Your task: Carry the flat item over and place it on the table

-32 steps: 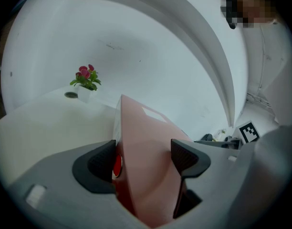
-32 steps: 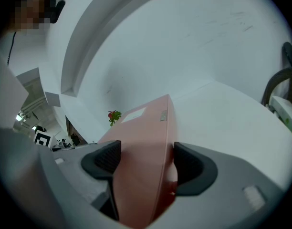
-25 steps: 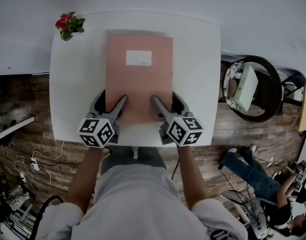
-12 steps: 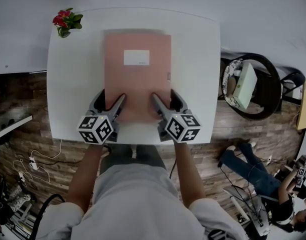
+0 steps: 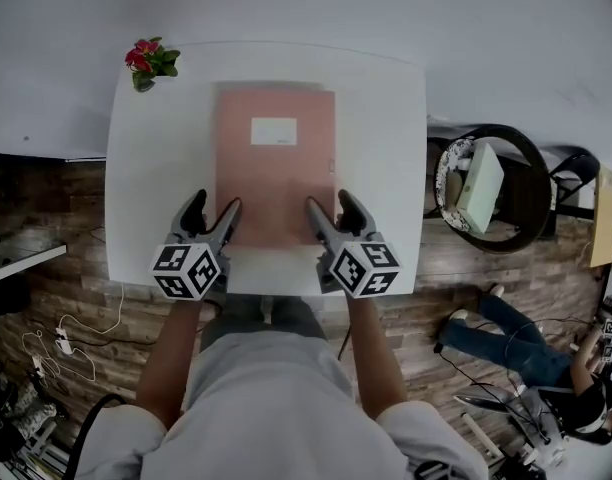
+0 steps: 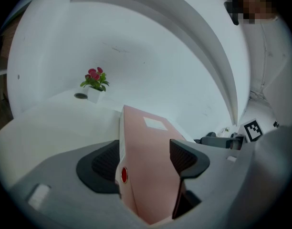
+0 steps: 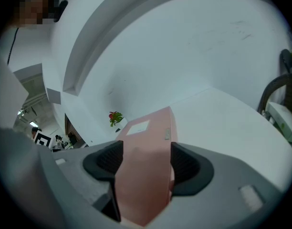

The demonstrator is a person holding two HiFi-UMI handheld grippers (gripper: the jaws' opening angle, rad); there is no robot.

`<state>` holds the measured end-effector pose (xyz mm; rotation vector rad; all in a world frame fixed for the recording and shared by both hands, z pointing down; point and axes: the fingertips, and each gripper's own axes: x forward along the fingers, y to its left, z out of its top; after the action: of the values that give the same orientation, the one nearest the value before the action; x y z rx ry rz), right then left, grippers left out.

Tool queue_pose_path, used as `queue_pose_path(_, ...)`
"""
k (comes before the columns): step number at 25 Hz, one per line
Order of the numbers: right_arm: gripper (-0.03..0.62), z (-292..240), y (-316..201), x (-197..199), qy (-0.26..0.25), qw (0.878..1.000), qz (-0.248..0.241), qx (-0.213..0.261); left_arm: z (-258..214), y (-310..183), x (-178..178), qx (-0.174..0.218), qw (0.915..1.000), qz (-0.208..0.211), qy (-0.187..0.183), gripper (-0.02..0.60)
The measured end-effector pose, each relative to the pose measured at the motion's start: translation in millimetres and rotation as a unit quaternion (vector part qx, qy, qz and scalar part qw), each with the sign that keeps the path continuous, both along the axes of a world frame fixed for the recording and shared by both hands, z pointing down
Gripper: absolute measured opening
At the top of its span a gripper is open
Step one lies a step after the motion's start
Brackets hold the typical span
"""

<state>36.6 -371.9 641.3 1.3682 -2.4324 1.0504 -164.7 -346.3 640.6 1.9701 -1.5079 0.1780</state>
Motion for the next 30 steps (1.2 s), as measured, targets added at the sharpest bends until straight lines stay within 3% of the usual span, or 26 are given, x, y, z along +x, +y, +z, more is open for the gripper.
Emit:
queue_pose_path(3,0.225,-20,-3,2,0.004,1.0,0.006,0.028,-18,1,-2,0.024,0.9996,0.002,-0.017,0.237)
queue_pose_path(7,0.156,-48,-5,4,0.005,0.998,0.005,0.058,-42,5,-2,0.049,0.9985,0.002,-0.024,0.15)
queue_pose_path(10,0.093,-69,-6,6,0.003,0.997,0.011,0.077,-61,7,-6,0.067,0.9973,-0.007,-0.03,0.049)
queue_pose_path(12,0.052,-81,-3,7,0.005,0.996,0.013,0.087,-72,9,-10,0.076,0.9965,-0.011,-0.034,0.021)
queue_pose_path(17,0.008,-105,2,13,0.019,0.994,0.022,0.108,-103,13,-12,0.106,0.9925,0.0,-0.061,0.006)
queue_pose_path(30,0.003,-167,8,33,0.027,0.984,0.041,0.171,-173,12,-19,0.178,0.9821,-0.007,-0.062,0.006)
